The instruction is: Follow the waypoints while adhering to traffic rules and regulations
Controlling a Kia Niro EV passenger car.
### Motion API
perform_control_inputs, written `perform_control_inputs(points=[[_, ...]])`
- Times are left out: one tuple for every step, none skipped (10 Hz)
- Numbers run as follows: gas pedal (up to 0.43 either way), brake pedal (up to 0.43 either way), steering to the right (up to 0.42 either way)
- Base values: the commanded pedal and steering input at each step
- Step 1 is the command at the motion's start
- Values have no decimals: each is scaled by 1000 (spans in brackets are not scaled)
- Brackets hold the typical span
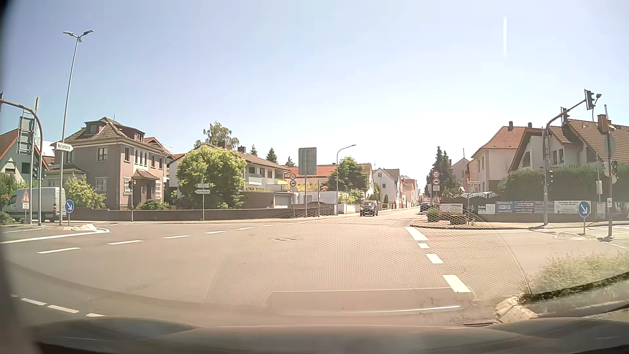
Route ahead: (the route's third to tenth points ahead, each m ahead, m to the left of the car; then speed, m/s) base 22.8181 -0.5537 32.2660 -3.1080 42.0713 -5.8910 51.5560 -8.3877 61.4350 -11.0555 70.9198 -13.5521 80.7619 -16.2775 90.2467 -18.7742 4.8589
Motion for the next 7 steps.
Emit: perform_control_inputs(points=[[469, 24, 23], [469, 30, 32], [469, 24, 43], [469, 30, 51], [469, 24, 56], [469, 30, 57], [469, 24, 57]])
